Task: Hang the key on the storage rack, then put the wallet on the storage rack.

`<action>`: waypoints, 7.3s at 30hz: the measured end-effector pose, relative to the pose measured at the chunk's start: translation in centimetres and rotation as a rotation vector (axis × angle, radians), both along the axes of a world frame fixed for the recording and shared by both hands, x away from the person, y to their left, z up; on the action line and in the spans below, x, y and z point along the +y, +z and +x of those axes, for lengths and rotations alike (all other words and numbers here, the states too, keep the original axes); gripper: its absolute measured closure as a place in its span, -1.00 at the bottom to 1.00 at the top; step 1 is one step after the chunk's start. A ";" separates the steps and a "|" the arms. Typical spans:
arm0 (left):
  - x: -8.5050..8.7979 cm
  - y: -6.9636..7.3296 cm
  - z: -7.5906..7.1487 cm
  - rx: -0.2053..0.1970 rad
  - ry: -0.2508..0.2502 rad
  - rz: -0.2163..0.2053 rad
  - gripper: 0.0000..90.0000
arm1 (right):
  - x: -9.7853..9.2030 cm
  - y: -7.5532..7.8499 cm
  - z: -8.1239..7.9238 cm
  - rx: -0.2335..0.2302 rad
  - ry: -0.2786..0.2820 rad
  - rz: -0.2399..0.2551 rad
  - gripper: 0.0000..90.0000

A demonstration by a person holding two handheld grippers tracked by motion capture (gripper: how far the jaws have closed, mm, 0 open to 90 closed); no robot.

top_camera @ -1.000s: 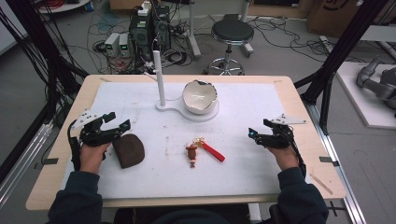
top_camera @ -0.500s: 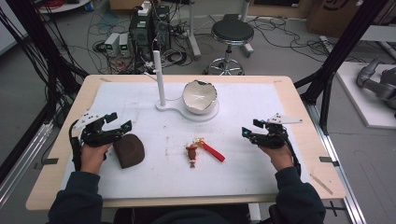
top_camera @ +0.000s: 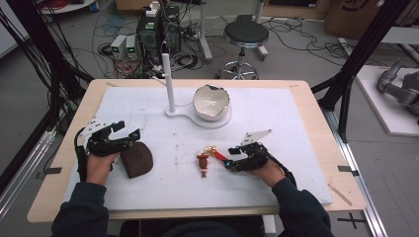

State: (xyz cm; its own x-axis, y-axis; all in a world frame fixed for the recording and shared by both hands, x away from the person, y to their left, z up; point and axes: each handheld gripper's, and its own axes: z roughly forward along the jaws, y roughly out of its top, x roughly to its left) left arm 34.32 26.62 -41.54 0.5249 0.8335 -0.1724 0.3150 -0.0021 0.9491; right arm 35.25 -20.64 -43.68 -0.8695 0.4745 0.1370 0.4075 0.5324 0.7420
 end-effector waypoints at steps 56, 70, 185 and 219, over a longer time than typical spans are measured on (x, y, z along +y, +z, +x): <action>-13.8 -0.4 -0.5 0.002 -0.498 0.162 0.17 | 7.9 12.9 -1.1 -0.419 0.126 0.240 0.70; -13.2 3.0 0.0 0.032 -0.481 0.212 0.19 | 3.8 8.7 1.1 -0.257 -0.026 0.270 0.61; 0.4 0.9 -0.6 -0.082 0.030 -0.023 -0.57 | -8.3 3.7 2.1 -0.259 -0.455 -0.027 -0.52; 2.1 -0.1 -1.6 0.164 -0.077 -0.013 -0.45 | -7.6 3.6 1.5 -0.257 -0.415 0.007 -0.51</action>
State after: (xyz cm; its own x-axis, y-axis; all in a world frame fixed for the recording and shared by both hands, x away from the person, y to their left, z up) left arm 32.70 28.69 -41.66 0.5512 0.7890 -0.2713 0.4651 -0.0206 0.8850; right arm 36.80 -28.24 -40.05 -0.6136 0.7879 -0.0528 0.3869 0.3583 0.8496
